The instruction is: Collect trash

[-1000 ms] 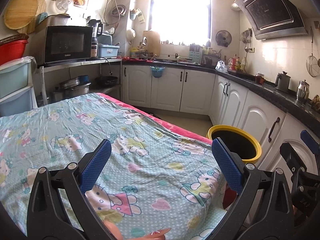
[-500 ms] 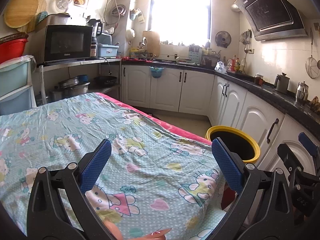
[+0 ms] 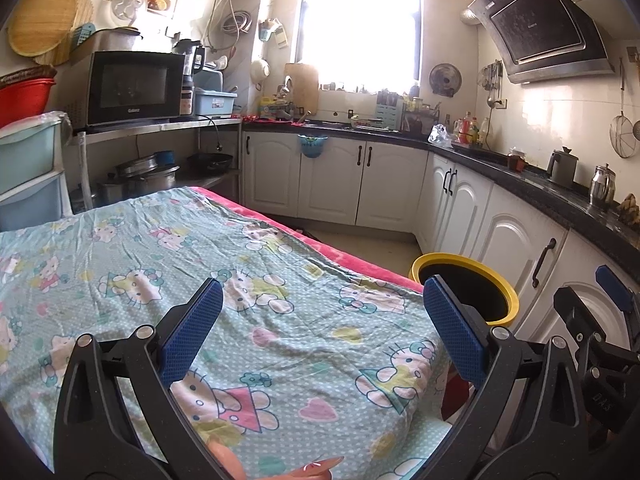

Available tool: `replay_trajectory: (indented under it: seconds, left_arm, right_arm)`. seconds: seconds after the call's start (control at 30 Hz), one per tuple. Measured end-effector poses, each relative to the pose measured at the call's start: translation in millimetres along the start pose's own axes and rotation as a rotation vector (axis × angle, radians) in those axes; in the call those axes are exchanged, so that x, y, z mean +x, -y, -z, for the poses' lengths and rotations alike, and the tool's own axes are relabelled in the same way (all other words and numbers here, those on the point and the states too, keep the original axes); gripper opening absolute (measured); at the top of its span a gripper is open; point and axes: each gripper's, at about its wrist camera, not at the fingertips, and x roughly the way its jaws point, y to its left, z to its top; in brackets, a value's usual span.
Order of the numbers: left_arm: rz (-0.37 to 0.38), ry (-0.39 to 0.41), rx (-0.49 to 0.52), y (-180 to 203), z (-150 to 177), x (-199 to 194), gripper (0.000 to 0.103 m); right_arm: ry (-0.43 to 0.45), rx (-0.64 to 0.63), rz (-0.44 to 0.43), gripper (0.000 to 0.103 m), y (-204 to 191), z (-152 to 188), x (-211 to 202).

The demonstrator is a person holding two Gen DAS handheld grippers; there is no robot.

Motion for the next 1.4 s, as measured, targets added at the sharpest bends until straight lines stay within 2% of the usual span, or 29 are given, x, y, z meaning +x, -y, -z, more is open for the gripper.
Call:
replay_trajectory:
  seconds: [1.4]
  left_arm:
    - [-0.005, -0.001, -0.001, -5.8, -4.9, -1.1, 0.092]
  right_arm:
    - [-0.008, 0.003, 0.0, 0.097, 1.0, -1.6, -0.4]
